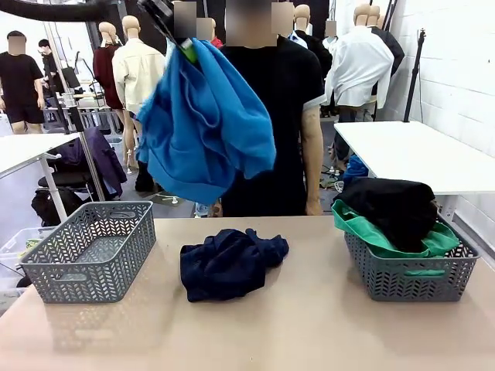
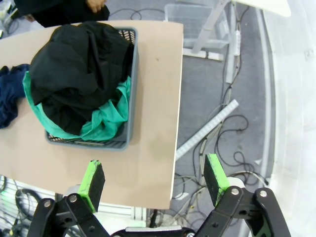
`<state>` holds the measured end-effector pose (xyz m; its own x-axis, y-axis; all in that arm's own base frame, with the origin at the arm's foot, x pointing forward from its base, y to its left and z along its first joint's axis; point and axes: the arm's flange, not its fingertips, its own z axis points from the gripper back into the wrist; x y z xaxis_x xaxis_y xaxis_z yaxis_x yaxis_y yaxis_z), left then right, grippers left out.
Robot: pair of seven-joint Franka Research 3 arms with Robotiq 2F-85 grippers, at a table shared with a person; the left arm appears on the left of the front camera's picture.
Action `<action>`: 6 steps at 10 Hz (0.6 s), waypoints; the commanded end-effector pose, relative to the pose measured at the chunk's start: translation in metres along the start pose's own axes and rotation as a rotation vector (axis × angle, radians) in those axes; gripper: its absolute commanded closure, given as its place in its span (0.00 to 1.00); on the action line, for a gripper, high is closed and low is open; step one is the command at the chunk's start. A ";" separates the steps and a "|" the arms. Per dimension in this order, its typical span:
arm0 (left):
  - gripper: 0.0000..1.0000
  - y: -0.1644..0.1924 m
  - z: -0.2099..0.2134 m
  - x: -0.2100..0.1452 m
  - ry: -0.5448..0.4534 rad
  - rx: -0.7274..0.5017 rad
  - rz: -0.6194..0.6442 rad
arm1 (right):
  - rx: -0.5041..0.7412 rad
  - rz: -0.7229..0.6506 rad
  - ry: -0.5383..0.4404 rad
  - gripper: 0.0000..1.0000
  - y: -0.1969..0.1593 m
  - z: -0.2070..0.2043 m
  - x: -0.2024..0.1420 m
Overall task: Sort the tops and bottoms.
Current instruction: Lift clothes from the center of the table with your left hand, then sort the clothes according to human instructions.
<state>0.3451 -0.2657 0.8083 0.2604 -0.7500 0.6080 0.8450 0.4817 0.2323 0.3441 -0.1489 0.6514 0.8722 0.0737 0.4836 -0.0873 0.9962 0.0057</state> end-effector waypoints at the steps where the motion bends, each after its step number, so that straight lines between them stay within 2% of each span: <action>1: 1.00 -0.001 0.009 -0.040 -0.053 -0.007 0.059 | 0.011 0.007 0.007 0.00 0.000 0.000 0.001; 2: 1.00 0.004 0.013 -0.058 -0.043 0.008 0.083 | 0.011 0.007 0.007 0.00 0.000 0.000 0.001; 3: 1.00 0.004 0.014 -0.016 -0.020 0.003 0.035 | 0.011 0.007 0.007 0.00 0.000 0.000 0.001; 6: 1.00 0.004 0.014 -0.016 -0.020 0.003 0.035 | 0.011 0.007 0.007 0.00 0.000 0.000 0.001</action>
<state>0.3364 -0.2447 0.8010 0.2872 -0.7270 0.6237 0.8413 0.5027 0.1986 0.3442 -0.1487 0.6514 0.8723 0.0742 0.4833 -0.0877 0.9961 0.0054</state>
